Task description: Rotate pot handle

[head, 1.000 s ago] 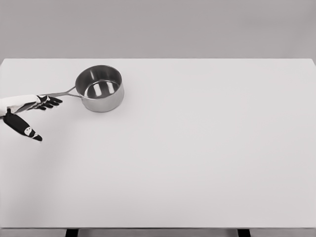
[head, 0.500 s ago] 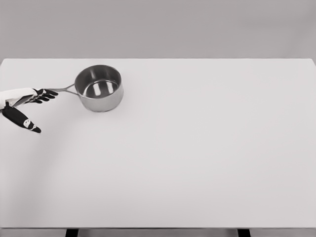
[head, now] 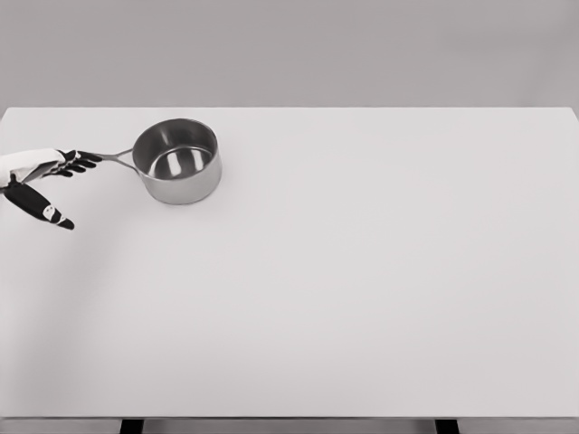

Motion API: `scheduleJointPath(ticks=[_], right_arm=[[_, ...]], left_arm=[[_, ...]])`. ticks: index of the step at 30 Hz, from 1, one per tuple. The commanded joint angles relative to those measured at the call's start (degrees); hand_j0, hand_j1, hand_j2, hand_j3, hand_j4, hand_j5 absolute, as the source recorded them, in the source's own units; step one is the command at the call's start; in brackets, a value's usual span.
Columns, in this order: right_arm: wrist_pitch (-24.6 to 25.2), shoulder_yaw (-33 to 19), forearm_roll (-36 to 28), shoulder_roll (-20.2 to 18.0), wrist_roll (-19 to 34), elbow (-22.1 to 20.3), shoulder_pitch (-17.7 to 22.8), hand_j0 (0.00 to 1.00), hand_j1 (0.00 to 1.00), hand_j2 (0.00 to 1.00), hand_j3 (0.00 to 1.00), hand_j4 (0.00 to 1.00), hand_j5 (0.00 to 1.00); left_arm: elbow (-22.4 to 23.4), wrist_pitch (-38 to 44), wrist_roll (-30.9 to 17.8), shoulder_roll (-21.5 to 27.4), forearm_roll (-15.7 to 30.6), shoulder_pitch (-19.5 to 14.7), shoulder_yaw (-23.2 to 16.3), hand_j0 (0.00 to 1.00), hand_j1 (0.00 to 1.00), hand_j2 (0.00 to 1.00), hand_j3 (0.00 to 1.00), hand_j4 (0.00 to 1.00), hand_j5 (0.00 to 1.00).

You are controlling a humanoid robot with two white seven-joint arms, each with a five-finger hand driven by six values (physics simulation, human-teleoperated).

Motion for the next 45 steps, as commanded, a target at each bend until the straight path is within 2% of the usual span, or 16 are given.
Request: scheduleJointPath(ticks=[1, 16, 21, 25, 27, 28, 29, 30, 31, 32, 34, 37, 41, 43, 45], right_arm=[[0.0, 0.0, 0.0, 0.0, 0.0, 0.0, 0.0, 1.0, 1.0, 1.0, 1.0, 1.0, 1.0], [0.0, 0.0, 0.0, 0.0, 0.0, 0.0, 0.0, 1.0, 1.0, 1.0, 1.0, 1.0, 1.0], [0.0, 0.0, 0.0, 0.0, 0.0, -0.1, 0.0, 1.0, 1.0, 1.0, 1.0, 1.0, 1.0], [0.0, 0.0, 0.0, 0.0, 0.0, 0.0, 0.0, 1.0, 1.0, 1.0, 1.0, 1.0, 1.0], [0.0, 0.0, 0.0, 0.0, 0.0, -0.1, 0.0, 1.0, 1.0, 1.0, 1.0, 1.0, 1.0], [0.0, 0.0, 0.0, 0.0, 0.0, 0.0, 0.0, 1.0, 1.0, 1.0, 1.0, 1.0, 1.0], [0.0, 0.0, 0.0, 0.0, 0.0, -0.1, 0.0, 1.0, 1.0, 1.0, 1.0, 1.0, 1.0], [0.1, 0.0, 0.0, 0.0, 0.0, 0.0, 0.0, 1.0, 1.0, 1.0, 1.0, 1.0, 1.0], [0.0, 0.0, 0.0, 0.0, 0.0, 0.0, 0.0, 1.0, 1.0, 1.0, 1.0, 1.0, 1.0], [0.0, 0.0, 0.0, 0.0, 0.0, 0.0, 0.0, 1.0, 1.0, 1.0, 1.0, 1.0, 1.0], [0.0, 0.0, 0.0, 0.0, 0.0, -0.1, 0.0, 1.0, 1.0, 1.0, 1.0, 1.0, 1.0], [0.0, 0.0, 0.0, 0.0, 0.0, 0.0, 0.0, 1.0, 1.0, 1.0, 1.0, 1.0, 1.0], [0.0, 0.0, 0.0, 0.0, 0.0, 0.0, 0.0, 1.0, 1.0, 1.0, 1.0, 1.0, 1.0], [0.0, 0.0, 0.0, 0.0, 0.0, 0.0, 0.0, 1.0, 1.0, 1.0, 1.0, 1.0, 1.0], [0.0, 0.0, 0.0, 0.0, 0.0, 0.0, 0.0, 1.0, 1.0, 1.0, 1.0, 1.0, 1.0]], left_arm=[[0.8, 0.0, 0.0, -0.4, -0.1, 0.0, 0.0, 1.0, 1.0, 1.0, 1.0, 1.0, 1.0], [-0.8, -2.0, 0.0, -0.1, -0.3, 0.6, 0.4, 1.0, 1.0, 1.0, 1.0, 1.0, 1.0], [-7.9, -4.7, 0.0, 2.3, 0.0, 4.0, 0.5, 1.0, 1.0, 1.0, 1.0, 1.0, 1.0], [-9.8, -12.5, 0.0, 4.6, 0.5, 7.6, 1.7, 1.0, 1.0, 1.0, 1.0, 1.0, 1.0], [-9.9, -13.1, 0.0, 4.6, 0.4, 10.5, 4.2, 1.0, 1.0, 1.0, 1.0, 1.0, 1.0], [-10.0, -17.4, 0.0, 4.9, 0.4, 14.1, 7.7, 1.0, 1.0, 1.0, 1.0, 1.0, 1.0], [-10.0, -19.7, 0.0, 4.9, 0.4, 15.7, 9.4, 1.0, 1.0, 1.0, 1.0, 1.0, 1.0], [-10.0, -25.8, 0.0, 4.8, 0.4, 20.1, 14.4, 1.0, 1.0, 1.0, 1.0, 1.0, 1.0], [-10.0, -29.7, 0.0, 4.7, 0.4, 22.7, 17.6, 1.0, 1.0, 1.0, 1.0, 1.0, 1.0], [-10.0, -36.2, 0.0, 4.1, 0.5, 26.2, 22.5, 1.0, 1.0, 1.0, 1.0, 1.0, 1.0], [-9.8, -43.3, 0.0, 3.7, 2.2, 30.0, 27.8, 1.0, 1.0, 1.0, 1.0, 1.0, 1.0], [-9.3, -43.3, 0.0, 1.1, 4.2, 32.3, 32.8, 1.0, 1.0, 1.0, 1.0, 1.0, 1.0], [-9.3, -43.3, 0.0, -6.8, 4.2, 33.4, 38.8, 1.0, 1.0, 1.0, 1.0, 1.0, 1.0], [-9.7, -43.3, 0.0, -10.4, 3.9, 33.7, 40.1, 1.0, 1.0, 1.0, 1.0, 1.0, 1.0], [-9.8, -43.3, 0.0, -11.2, 3.6, 33.7, 39.4, 1.0, 1.0, 1.0, 1.0, 1.0, 1.0]])
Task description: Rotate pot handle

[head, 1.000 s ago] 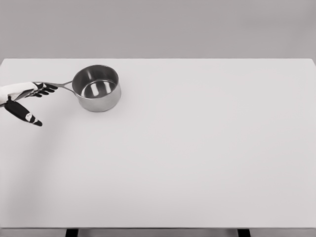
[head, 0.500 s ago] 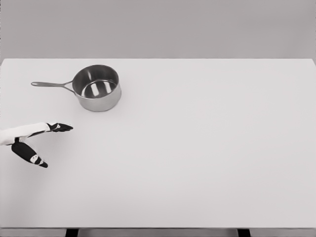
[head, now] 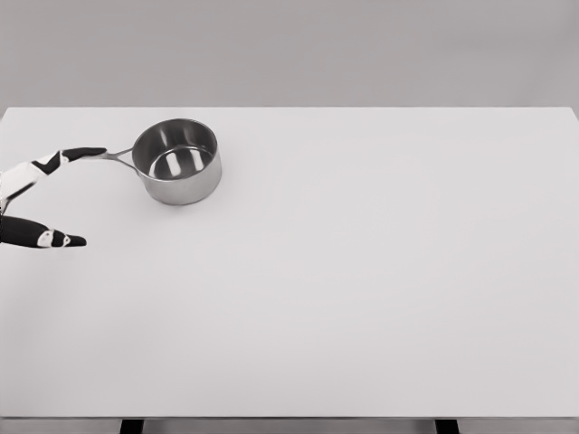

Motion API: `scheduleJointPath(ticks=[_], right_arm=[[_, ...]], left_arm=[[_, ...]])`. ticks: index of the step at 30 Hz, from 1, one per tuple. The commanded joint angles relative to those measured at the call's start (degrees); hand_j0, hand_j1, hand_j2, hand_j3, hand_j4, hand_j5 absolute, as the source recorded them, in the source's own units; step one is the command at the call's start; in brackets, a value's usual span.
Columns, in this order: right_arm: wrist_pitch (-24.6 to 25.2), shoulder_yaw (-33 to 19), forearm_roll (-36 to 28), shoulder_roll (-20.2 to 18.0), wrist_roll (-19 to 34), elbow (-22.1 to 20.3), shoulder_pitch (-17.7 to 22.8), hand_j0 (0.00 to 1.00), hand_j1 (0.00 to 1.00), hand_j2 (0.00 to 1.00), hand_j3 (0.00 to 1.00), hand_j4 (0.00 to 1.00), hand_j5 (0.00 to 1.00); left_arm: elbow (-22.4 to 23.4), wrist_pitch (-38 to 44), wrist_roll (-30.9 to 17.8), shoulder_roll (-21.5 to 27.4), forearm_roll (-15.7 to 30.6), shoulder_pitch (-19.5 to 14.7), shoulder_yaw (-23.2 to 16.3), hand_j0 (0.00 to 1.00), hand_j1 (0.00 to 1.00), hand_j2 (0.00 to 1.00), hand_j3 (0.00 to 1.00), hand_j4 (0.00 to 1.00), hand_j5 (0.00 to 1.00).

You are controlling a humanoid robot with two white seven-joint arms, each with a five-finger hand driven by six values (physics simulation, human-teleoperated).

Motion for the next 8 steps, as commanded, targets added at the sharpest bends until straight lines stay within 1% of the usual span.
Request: scheduleJointPath(ticks=[1, 3, 8], right_arm=[[0.0, 0.1, 0.0, 0.0, 0.0, 0.0, 0.0, 1.0, 1.0, 1.0, 1.0, 1.0, 1.0], [0.0, 0.0, 0.0, 0.0, 0.0, -0.1, 0.0, 1.0, 1.0, 1.0, 1.0, 1.0, 1.0], [0.0, 0.0, 0.0, 0.0, 0.0, -0.1, 0.0, 1.0, 1.0, 1.0, 1.0, 1.0, 1.0]], left_arm=[[-0.3, -0.1, 0.0, -2.6, 0.1, -0.1, 0.0, 1.0, 1.0, 1.0, 1.0, 1.0, 1.0], [-0.4, -0.1, 0.0, -2.7, 0.2, -0.6, -1.2, 1.0, 1.0, 1.0, 1.0, 1.0, 1.0], [-3.0, -0.1, 0.0, -3.2, 0.2, -0.8, -1.3, 1.0, 1.0, 1.0, 1.0, 1.0, 1.0]])
